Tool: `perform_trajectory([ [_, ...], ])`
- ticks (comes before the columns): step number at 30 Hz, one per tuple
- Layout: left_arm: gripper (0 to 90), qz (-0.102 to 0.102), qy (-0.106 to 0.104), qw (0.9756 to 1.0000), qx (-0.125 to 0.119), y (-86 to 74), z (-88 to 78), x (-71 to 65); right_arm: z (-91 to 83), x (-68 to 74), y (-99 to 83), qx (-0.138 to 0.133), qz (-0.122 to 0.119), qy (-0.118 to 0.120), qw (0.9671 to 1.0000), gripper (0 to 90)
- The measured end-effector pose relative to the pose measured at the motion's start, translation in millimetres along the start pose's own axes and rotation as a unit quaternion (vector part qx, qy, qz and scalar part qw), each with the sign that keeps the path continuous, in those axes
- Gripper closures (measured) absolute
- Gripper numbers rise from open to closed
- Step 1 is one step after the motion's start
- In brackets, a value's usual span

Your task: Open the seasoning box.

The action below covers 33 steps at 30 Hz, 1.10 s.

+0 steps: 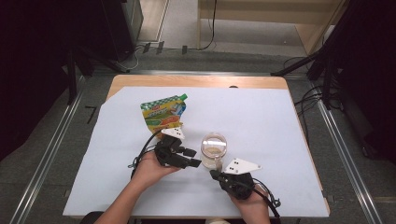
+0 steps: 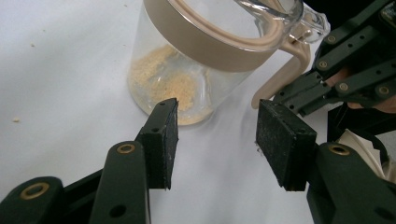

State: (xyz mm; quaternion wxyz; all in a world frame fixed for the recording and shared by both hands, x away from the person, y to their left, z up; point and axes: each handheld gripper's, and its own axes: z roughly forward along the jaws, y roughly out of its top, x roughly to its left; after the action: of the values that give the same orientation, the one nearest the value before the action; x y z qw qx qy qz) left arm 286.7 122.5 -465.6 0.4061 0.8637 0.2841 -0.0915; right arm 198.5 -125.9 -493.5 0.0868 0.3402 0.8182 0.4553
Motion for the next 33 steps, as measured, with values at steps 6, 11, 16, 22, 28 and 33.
perform_trajectory([
  [6, 50.5, 0.016, -0.002, 0.9998, -0.012, -0.3, -1.6, -2.2, -6.3, -10.6, -2.2, 0.004, 0.007, -0.011, 0.9999, 90.0],
  [11, 55.0, 0.039, 0.003, 0.9992, -0.012, -0.6, -1.5, -6.0, -11.8, -21.6, -4.2, 0.002, 0.02, -0.015, 0.9997, 90.0],
  [16, 59.4, 0.037, -0.022, 0.9989, -0.02, -0.9, -0.4, -5.7, -17.5, -34.3, -5.4, 0.005, 0.025, -0.021, 0.9994, 90.0],
  [22, 58.4, 0.041, -0.021, 0.9988, -0.016, -1.3, 1.1, -7.5, -23.6, -51.1, -6.4, 0.004, 0.044, -0.033, 0.9985, 90.0],
  [28, 53.5, 0.03, -0.022, 0.999, -0.026, -1.8, 1.0, -7.7, -25.9, -65.3, -5.1, 0.001, 0.062, -0.043, 0.9971, 90.0],
  [33, 53.1, 0.03, -0.016, 0.9989, -0.031, -3.6, -0.7, -6.2, -25.4, -65.3, -5.4, 0.003, 0.06, -0.046, 0.9971, 90.0],
])
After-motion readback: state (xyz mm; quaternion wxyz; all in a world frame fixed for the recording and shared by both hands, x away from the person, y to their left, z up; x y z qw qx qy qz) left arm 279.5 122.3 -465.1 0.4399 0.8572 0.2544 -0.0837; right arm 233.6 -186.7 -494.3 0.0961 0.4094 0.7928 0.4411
